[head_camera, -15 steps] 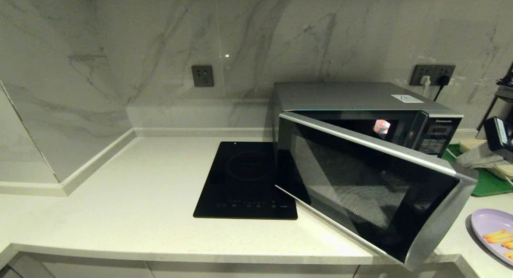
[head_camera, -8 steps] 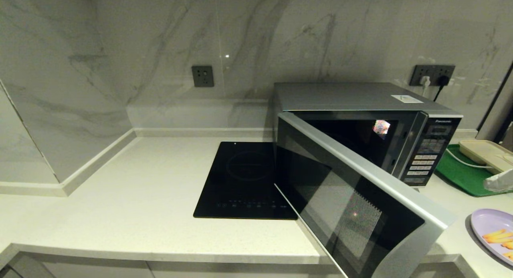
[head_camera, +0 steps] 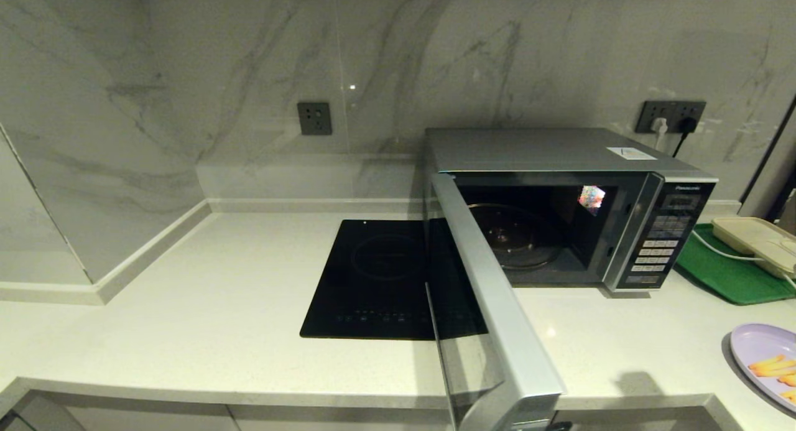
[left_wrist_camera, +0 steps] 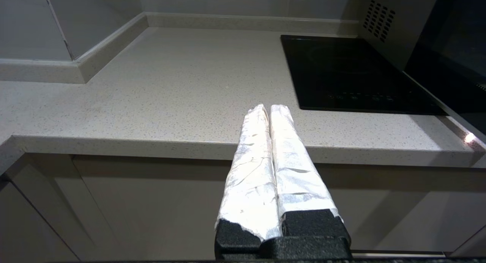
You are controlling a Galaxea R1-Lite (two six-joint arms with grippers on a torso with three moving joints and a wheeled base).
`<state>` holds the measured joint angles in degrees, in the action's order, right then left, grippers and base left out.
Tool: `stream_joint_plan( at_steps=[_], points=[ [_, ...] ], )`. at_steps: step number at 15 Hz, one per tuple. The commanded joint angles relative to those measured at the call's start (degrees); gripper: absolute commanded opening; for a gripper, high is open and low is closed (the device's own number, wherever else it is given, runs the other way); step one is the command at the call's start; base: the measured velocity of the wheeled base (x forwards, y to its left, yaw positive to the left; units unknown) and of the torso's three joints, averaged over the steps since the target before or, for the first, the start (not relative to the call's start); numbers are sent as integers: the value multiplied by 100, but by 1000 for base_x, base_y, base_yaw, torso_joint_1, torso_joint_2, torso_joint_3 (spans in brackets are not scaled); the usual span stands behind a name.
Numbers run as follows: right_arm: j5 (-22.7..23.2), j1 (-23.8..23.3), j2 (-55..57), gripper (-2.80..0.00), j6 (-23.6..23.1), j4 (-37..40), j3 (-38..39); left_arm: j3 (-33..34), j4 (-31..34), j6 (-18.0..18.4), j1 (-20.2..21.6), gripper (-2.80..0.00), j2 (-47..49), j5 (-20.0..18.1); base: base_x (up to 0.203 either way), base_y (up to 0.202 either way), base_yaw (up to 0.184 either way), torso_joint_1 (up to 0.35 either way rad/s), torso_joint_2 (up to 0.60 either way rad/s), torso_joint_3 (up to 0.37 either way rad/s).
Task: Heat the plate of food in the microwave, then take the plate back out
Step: Open the microwave oven
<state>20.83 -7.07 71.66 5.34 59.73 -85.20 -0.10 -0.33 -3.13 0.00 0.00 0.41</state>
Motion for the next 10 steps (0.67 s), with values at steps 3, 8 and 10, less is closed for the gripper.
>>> stream_joint_plan(
  at_steps=[3, 8, 10],
  points=[
    [76, 113, -1141, -280, -408, -187, -175, 1, -2, -3, 0, -280, 0, 2, 0, 0, 0, 0, 0, 0],
    [-361, 189, -1743, -280, -1188, 1674, -851, 1, -2, -3, 0, -280, 0, 2, 0, 0, 0, 0, 0, 0],
    [-844, 188, -1751, -280, -1036, 1674, -736, 1, -2, -3, 0, -280, 0, 4, 0, 0, 0, 0, 0, 0]
  ],
)
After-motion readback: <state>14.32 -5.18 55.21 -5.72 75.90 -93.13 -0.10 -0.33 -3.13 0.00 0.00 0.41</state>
